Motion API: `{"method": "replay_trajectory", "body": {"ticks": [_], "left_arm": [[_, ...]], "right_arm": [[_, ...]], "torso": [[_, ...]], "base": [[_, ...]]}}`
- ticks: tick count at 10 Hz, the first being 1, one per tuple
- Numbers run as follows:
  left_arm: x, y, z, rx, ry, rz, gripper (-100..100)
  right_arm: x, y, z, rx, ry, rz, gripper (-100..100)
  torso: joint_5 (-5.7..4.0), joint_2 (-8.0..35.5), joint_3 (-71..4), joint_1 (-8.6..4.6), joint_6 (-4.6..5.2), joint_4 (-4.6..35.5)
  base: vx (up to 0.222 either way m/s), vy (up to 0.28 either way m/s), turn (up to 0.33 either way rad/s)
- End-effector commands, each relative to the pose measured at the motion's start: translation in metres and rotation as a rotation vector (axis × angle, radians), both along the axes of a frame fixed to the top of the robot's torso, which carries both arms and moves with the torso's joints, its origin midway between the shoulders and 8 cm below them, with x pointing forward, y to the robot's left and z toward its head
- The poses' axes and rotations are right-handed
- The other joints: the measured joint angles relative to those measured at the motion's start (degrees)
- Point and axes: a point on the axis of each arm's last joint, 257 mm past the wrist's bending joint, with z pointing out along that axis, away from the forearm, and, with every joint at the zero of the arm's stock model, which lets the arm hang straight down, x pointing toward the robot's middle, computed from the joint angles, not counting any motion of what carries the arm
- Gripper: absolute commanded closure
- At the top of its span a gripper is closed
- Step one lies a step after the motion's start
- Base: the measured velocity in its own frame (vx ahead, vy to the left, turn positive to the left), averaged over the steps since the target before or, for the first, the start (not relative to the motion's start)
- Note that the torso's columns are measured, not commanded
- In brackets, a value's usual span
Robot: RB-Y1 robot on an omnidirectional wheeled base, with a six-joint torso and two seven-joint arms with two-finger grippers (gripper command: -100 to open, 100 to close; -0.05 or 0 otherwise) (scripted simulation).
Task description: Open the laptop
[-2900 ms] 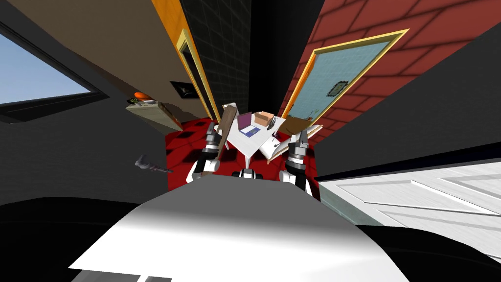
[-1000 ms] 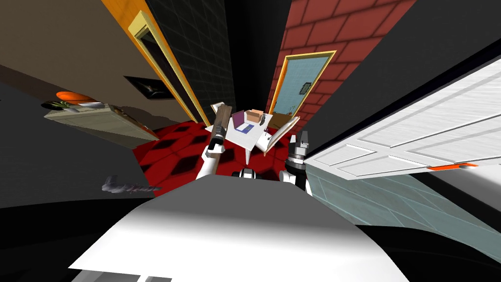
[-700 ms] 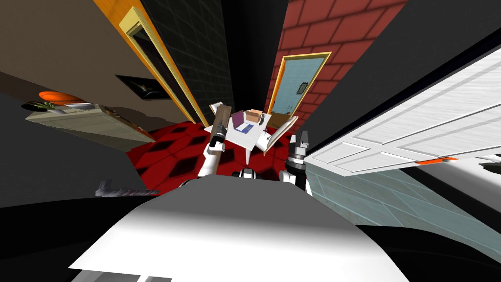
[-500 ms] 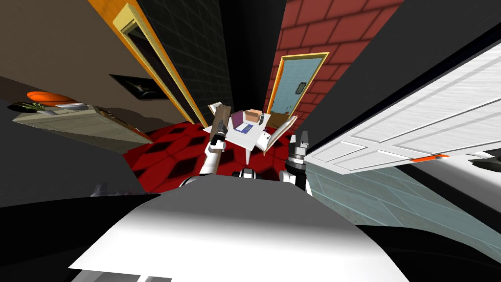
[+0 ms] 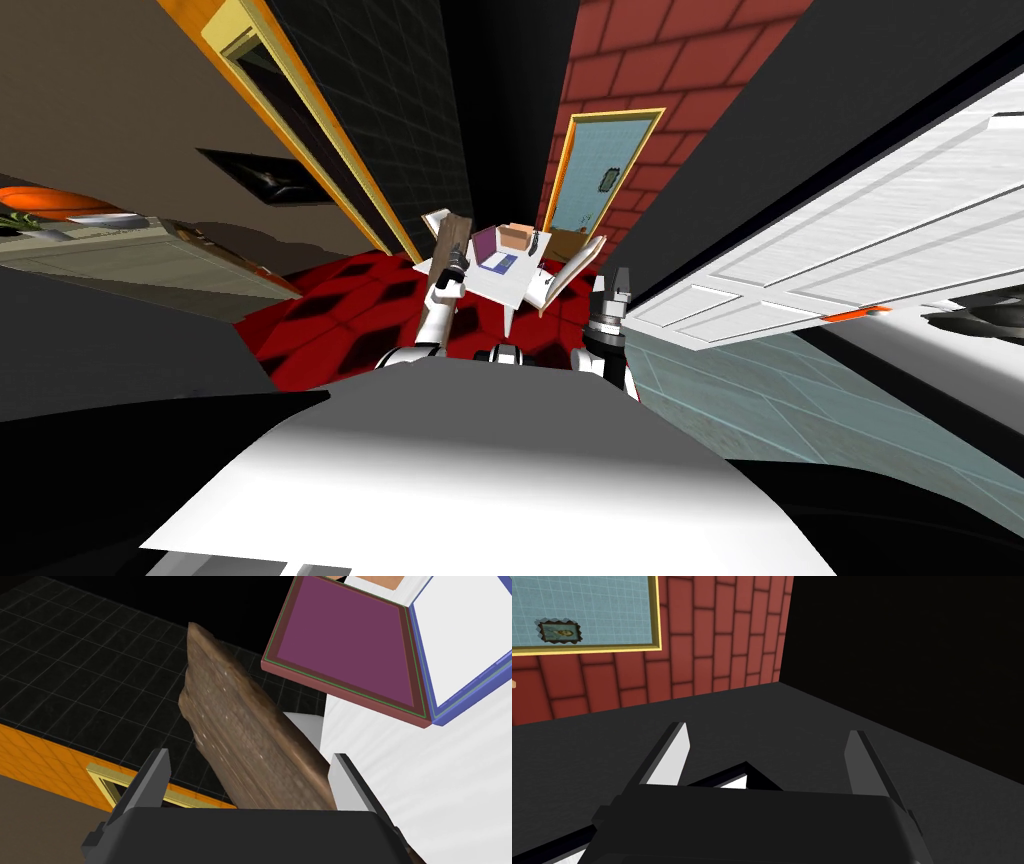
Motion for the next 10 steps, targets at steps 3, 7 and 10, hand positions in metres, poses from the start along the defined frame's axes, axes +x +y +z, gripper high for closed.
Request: {"method": "replay_trajectory", "body": {"ticks": [3,7,10], "left_arm": [[0.027,-0.012,-0.009,-0.071,0.052,-0.02,-100],[0.052,-0.03,-0.009,-0.145,0.095,-0.047,-100],[0.067,-0.042,-0.01,-0.188,0.125,-0.064,-100]], "right_arm": [[0.0,0.0,0.0,0.0,0.0,0.0,0],[0.0,0.0,0.0,0.0,0.0,0.0,0],[0.0,0.0,0.0,0.0,0.0,0.0,0]], "torso": [[0.01,0.0,0.0,0.04,0.0,0.0],[0.01,0.1,0.0,0.03,-0.02,0.0],[0.01,0.0,0.0,-0.01,0.0,0.0]], "base": [[0.051,0.076,-0.061],[0.059,0.088,-0.044],[0.063,0.078,-0.031]]}}
